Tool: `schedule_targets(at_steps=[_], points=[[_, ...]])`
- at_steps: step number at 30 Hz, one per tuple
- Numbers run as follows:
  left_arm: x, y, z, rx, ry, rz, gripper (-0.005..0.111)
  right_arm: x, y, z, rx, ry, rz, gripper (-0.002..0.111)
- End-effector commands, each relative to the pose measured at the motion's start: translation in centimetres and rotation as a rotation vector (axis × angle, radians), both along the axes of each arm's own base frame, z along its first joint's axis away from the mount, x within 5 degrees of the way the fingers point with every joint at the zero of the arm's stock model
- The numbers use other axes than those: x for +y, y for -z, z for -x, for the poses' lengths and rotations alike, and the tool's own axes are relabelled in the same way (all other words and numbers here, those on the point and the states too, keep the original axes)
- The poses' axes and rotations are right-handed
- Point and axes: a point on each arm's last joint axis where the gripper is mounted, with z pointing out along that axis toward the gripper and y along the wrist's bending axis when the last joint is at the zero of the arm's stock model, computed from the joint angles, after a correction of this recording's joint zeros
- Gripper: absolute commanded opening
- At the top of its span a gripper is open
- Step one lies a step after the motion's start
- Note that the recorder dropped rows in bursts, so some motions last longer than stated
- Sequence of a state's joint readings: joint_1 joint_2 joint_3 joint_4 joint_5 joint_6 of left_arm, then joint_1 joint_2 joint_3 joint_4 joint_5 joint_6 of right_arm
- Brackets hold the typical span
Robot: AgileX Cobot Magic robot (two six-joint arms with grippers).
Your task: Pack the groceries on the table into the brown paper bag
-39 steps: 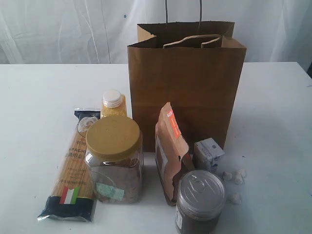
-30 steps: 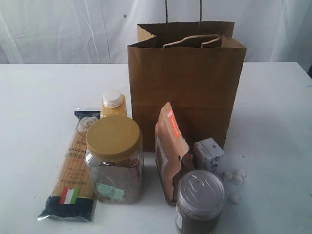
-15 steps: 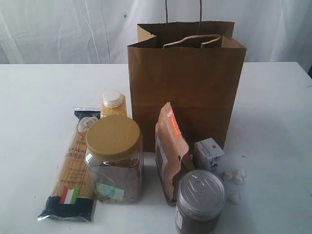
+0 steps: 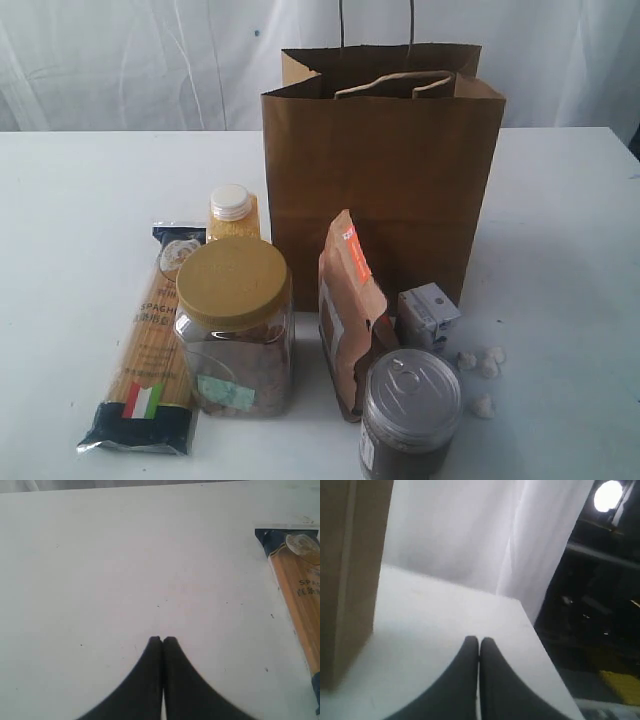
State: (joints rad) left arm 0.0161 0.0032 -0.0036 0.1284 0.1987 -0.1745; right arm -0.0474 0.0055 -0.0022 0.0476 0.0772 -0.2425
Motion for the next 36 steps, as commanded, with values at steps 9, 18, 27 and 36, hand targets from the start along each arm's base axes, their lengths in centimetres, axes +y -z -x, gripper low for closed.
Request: schedule_targets(at_steps=[9, 18, 27, 36], points=[[0.0, 0.1, 0.0, 0.004, -0.006, 0.004, 0.0, -2.5, -8.4, 4.4, -1.038, -0.226, -1.039, 0.0], [0.0, 0.1, 0.0, 0.004, -0.006, 0.004, 0.0, -0.1, -17.0, 8.9, -1.119, -0.537, -0.865, 0.0], [0.0, 0.1, 0.0, 0.004, -0.006, 0.004, 0.0, -0.8, -12.8, 0.0, -0.085, 0.082, -0.176, 0.0], [0.0, 0.1, 0.0, 0.004, -0.006, 0.004, 0.0, -0.9, -9.2, -3.7, 0.259, 0.123, -0.302, 0.0]])
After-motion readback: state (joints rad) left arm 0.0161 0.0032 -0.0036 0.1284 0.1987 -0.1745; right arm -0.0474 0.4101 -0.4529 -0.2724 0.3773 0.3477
